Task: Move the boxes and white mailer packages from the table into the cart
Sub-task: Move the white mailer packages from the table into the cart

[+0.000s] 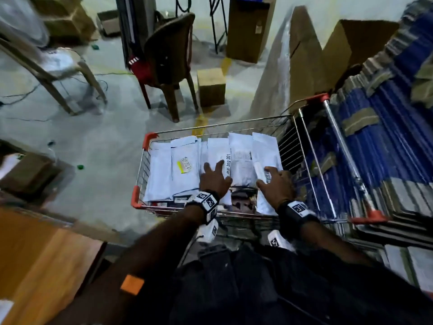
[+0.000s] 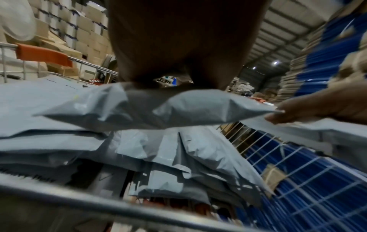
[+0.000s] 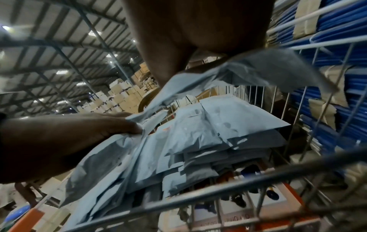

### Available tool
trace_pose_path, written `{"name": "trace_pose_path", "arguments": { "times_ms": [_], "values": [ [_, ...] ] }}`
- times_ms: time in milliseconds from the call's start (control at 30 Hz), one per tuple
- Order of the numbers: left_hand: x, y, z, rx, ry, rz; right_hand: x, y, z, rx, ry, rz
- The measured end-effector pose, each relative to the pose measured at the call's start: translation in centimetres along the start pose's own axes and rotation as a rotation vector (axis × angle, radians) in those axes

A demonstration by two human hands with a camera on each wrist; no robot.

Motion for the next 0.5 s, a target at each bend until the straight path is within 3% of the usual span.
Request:
{"name": "trace_pose_path", "arguments": {
  "times_ms": [333,500],
  "values": [
    [-0.2,1.8,6.8,0.107,-0.023,0.153,0.1,2.3,9.2,-0.045,-0.013,-0.061],
    [-1.4,3.9,8.5,-0.039,-0.086,0.233,-0.1,2.8,11.4,-0.058,-0.024,-0.083]
  ]
}}
Point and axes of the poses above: each hand's wrist, its own z-axis towards the middle knuckle, its own y-axis out of the palm, x = y × z, the point moved 8 cm from there along z, towards the middle knuckle, and after that the axes turned 13 degrees about -z, right-handed, at the moved point
